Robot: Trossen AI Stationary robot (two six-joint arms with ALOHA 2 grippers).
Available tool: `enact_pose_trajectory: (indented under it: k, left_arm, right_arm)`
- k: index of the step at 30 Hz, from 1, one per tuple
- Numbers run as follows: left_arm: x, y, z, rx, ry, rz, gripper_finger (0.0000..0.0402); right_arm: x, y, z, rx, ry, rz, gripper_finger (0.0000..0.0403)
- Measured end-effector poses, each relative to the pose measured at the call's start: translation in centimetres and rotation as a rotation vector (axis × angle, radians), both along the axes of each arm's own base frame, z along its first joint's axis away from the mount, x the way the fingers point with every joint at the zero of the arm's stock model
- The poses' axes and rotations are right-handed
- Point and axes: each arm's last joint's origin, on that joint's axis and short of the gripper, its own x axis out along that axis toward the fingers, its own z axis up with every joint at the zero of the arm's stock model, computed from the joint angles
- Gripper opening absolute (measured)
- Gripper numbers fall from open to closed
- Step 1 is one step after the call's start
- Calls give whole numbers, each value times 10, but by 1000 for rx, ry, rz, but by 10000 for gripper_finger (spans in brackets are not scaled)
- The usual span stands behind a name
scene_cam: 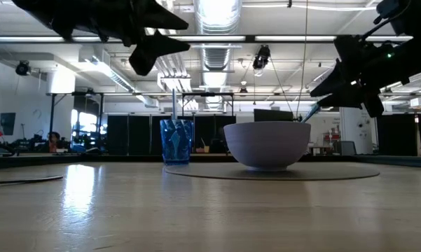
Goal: Pick & Place Utensil
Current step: Put the black fork into the purple bowl
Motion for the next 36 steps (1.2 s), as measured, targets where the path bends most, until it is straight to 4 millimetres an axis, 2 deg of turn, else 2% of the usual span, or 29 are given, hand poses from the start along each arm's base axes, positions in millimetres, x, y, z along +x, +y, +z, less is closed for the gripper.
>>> enact_pose_trajectory:
  k: [5, 16, 25, 29, 36]
  left_arm:
    - [-6, 0, 13, 24, 7, -4, 196]
    - [-15, -5, 52, 55, 272, -24, 196]
    - [-30, -17, 68, -13, 520, 37, 196]
    - [-37, -25, 70, -67, 582, 82, 196]
    - [-46, -44, 62, -213, 676, 137, 195]
  right_arm:
    - [-3, 0, 5, 3, -34, 12, 155]
    - [-9, 3, 22, 2, -112, 183, 141]
    - [-1, 7, 72, -123, -135, 338, 139]
    - [2, 8, 94, -158, -48, 356, 141]
    - [7, 8, 122, -202, 88, 377, 131]
